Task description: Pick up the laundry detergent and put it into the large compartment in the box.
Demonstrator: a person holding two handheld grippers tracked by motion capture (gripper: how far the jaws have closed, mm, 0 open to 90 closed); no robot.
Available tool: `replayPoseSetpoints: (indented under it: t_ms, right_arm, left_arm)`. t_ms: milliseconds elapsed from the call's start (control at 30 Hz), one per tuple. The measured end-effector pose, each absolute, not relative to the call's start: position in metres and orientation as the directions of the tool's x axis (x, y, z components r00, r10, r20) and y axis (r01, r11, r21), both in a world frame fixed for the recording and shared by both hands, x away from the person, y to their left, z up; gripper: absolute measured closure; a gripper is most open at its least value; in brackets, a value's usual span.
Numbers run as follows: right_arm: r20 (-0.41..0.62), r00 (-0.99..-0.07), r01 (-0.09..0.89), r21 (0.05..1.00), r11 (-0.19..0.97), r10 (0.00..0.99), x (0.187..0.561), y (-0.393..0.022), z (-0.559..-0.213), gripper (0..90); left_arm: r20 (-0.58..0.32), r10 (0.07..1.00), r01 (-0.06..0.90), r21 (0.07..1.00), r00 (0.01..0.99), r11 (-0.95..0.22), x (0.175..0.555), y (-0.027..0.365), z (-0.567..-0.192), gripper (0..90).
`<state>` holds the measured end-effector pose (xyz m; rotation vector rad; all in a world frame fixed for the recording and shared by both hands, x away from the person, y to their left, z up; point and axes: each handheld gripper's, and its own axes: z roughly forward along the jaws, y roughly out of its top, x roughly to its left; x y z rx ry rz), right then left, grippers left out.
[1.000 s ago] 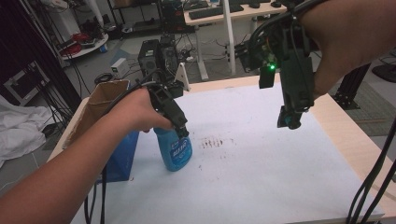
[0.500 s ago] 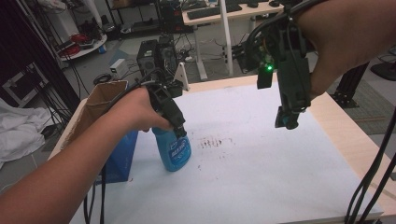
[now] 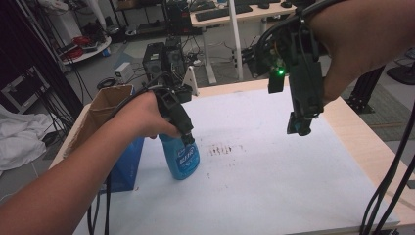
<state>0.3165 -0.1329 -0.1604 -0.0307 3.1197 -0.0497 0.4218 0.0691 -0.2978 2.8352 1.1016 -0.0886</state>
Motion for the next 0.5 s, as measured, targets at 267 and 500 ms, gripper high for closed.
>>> replayPoseSetpoints:
  t_ms: [267,500]
  right_arm:
    - [-0.020,-1.000,-0.017,-0.031,0.999,-0.018,0.3169,-0.1329,-0.1617,2.1]
    - [-0.019,-1.000,-0.019,-0.028,0.999,-0.019,0.3171,-0.1328,-0.1610,2.0]
  left_arm:
    - [-0.088,0.664,0.669,0.066,0.743,-0.740,0.4216,0.0683,-0.2980,30.4]
    - [-0.068,0.670,0.673,0.049,0.739,-0.738,0.4214,0.0679,-0.2992,35.3]
